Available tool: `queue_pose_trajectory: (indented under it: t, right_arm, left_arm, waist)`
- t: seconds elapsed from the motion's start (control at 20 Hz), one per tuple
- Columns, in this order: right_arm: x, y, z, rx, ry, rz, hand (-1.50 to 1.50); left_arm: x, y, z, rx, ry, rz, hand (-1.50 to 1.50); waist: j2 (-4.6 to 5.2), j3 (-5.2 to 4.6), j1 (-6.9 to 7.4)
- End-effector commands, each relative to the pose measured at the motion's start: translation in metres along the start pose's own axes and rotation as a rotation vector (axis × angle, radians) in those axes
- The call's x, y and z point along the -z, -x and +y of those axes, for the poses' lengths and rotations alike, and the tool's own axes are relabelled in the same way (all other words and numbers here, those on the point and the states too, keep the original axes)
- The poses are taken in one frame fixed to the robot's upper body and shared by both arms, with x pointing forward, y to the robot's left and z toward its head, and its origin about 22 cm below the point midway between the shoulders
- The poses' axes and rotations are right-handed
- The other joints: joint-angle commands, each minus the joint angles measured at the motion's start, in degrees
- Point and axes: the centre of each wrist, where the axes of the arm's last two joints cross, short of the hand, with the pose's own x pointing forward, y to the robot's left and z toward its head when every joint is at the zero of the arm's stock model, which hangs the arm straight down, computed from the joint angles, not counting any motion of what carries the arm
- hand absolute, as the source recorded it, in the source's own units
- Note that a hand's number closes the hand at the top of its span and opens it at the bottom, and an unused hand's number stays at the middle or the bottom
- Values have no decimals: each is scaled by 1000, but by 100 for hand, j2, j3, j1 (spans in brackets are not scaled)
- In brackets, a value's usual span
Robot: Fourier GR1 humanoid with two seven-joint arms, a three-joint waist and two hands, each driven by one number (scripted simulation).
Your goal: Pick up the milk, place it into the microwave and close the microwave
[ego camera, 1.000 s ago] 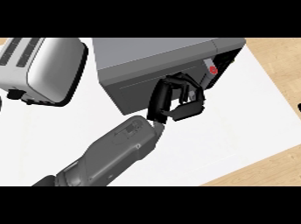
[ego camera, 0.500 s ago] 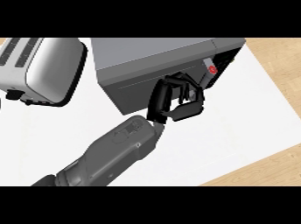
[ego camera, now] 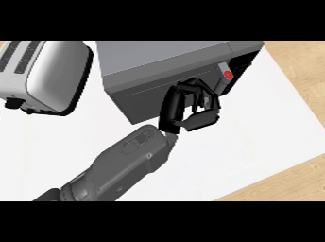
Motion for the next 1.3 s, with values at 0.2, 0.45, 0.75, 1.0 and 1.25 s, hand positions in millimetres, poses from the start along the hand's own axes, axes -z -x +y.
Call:
queue_pose_trajectory:
  t: [0.2, 0.45, 0.75, 1.0, 1.25]
  right_arm:
    - [2, -7, -4, 0, -2, 6, -150]
    - [6, -10, -9, 3, -11, 9, -150]
    - [11, -14, -4, 47, -91, 5, -150]
    - [12, -14, -6, 76, -108, 12, -150]
    - [16, -18, -7, 78, -129, 13, -150]
  left_arm:
    - [22, -1, 11, 25, -54, 13, 150]
    - [21, 0, 10, 5, -42, 0, 150]
    - [25, -2, 9, 13, -46, -8, 150]
    - [22, 1, 10, 15, -63, -11, 150]
    - [23, 1, 9, 10, -56, -15, 150]
  waist:
    - [60, -1, -102]
    - [91, -6, -35]
    - [74, 3, -83]
    - [82, 10, -72]
    - [102, -1, -72]
